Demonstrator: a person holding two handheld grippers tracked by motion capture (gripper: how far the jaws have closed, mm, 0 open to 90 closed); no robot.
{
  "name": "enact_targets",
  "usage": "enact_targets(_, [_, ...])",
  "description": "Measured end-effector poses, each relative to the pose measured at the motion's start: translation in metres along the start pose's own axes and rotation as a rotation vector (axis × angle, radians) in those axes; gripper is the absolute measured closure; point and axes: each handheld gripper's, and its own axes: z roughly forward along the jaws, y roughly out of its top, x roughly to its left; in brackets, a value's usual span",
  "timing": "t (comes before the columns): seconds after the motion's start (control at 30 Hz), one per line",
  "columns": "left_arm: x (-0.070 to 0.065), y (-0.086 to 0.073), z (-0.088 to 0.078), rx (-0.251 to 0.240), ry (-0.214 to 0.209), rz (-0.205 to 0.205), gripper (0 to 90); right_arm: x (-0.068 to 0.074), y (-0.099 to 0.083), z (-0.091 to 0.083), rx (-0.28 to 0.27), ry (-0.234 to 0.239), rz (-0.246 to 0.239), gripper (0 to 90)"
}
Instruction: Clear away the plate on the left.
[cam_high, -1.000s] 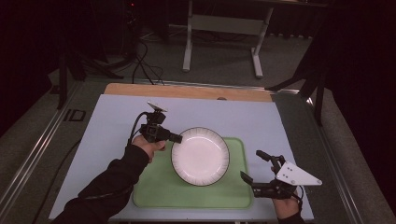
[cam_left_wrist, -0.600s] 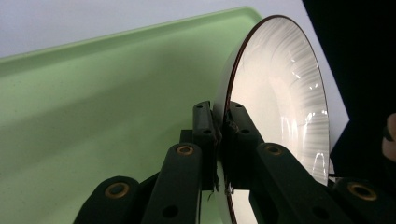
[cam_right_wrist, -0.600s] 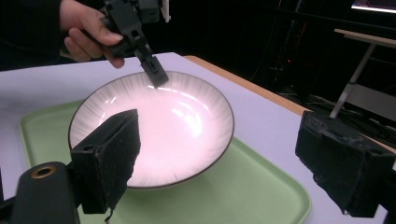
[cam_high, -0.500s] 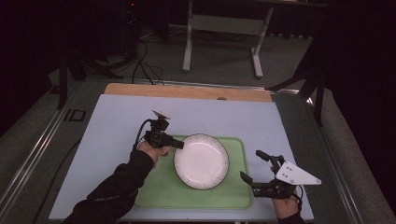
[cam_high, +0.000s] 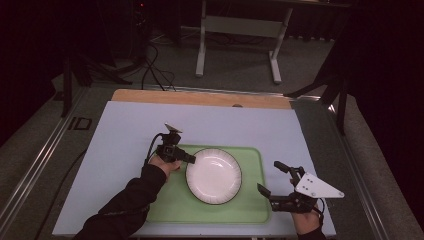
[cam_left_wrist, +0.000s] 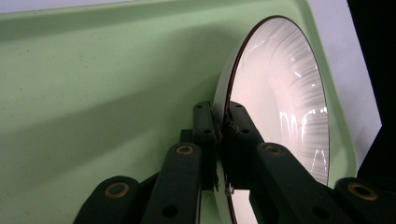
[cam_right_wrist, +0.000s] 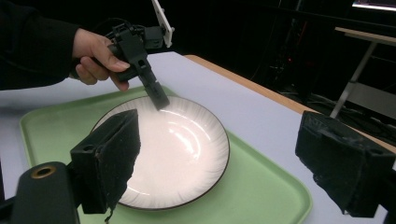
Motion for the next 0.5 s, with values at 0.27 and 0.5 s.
enact_targets(0.27, [0.0007,0.0009,0.0055,0.027,0.053,0.047,86.0,0.0001,-0.0001,0.0006,0.002,0.002,0.001,13.8])
enact_targets(0.5, [0.0103,-0.0024,0.0092,0.046,0.041,0.019,86.0,-0.0002,-0.0004,0.0009,0.003,0.003,0.004,13.8])
